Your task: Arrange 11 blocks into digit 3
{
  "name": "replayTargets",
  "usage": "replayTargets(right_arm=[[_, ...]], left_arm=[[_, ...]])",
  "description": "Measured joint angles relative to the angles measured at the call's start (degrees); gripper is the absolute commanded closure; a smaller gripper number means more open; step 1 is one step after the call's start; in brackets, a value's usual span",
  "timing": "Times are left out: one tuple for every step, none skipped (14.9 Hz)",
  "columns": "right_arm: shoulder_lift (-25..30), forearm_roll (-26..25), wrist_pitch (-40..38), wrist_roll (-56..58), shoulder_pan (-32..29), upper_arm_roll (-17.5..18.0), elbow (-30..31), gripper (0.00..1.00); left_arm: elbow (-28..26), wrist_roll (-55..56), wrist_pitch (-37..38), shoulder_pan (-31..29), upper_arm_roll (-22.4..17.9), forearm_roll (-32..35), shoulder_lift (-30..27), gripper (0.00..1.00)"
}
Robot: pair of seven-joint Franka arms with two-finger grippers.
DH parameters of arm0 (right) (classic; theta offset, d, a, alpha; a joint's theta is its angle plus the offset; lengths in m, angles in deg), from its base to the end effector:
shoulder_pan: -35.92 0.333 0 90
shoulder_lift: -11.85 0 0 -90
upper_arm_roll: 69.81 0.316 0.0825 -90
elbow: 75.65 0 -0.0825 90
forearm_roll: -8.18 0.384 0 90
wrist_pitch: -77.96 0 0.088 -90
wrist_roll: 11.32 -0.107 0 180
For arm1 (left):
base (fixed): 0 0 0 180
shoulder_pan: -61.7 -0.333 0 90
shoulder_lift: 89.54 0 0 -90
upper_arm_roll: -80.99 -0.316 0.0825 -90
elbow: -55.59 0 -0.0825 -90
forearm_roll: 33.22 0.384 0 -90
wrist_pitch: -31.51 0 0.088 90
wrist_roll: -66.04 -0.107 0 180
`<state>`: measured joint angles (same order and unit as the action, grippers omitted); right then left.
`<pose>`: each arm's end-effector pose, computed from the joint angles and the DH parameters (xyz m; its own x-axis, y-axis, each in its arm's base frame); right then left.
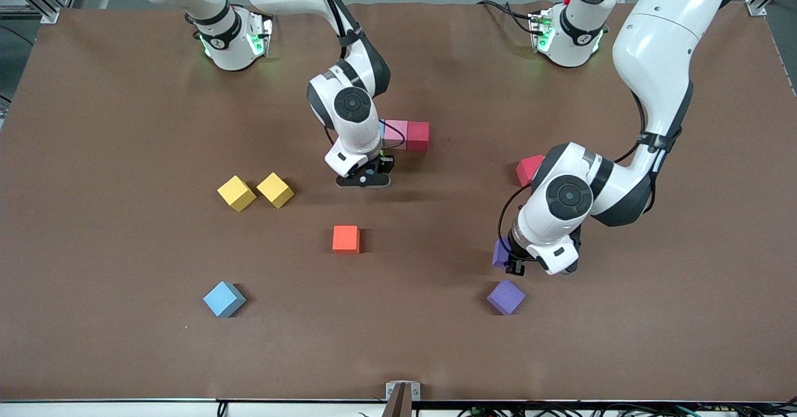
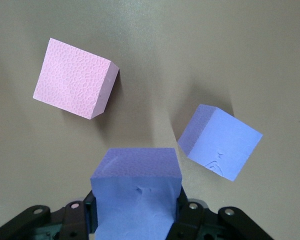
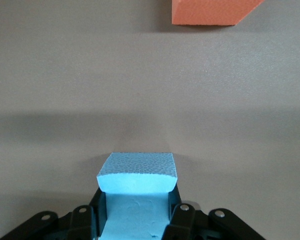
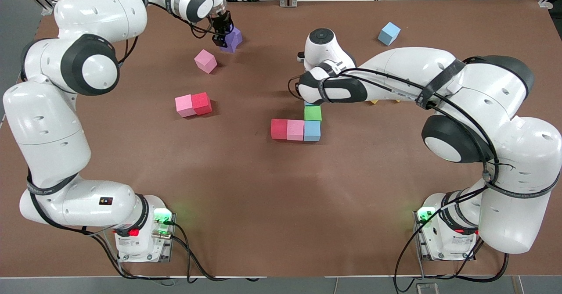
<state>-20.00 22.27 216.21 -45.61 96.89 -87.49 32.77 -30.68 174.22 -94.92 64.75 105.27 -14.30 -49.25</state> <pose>0.4530 0.4419 0.2202 0.9999 0.0163 -0.0004 0.0163 -0.9999 -0.0023 0.6634 -0.2709 0.2837 0.2476 0.9688 -0.0136 0.9670 -0.2462 0.0661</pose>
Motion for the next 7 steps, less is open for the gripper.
replayTargets(right_arm=[[0.0,0.0,0.0,-0.01,0.0,-0.08,0.0,0.0],[0.0,0.0,0.0,-0.01,0.0,-0.19,0.0,0.0],[0.0,0.0,0.02,-0.01,0.0,-0.31,0.0,0.0],[0.0,0.0,0.07,-0.01,0.0,-0.43,-0.01,0.0],[0.0,0.0,0.14,-0.01,0.0,-0.52,-0.02,0.0],[0.0,0.0,0.21,-0.01,0.0,-0.59,-0.03,0.0],[0.0,0.0,0.26,-0.01,0.0,-0.65,-0.04,0.0]], left_arm=[[0.0,0.0,0.0,0.0,0.0,0.0,0.0,0.45],[0.0,0.0,0.0,0.0,0.0,0.0,0.0,0.45],[0.0,0.0,0.0,0.0,0.0,0.0,0.01,0.45],[0.0,0.0,-0.01,0.0,0.0,0.0,0.01,0.45],[0.0,0.0,-0.01,0.0,0.0,0.0,0.01,0.45],[0.0,0.0,-0.01,0.0,0.0,0.0,0.01,0.45],[0.0,0.0,-0.01,0.0,0.0,0.0,0.01,0.44]])
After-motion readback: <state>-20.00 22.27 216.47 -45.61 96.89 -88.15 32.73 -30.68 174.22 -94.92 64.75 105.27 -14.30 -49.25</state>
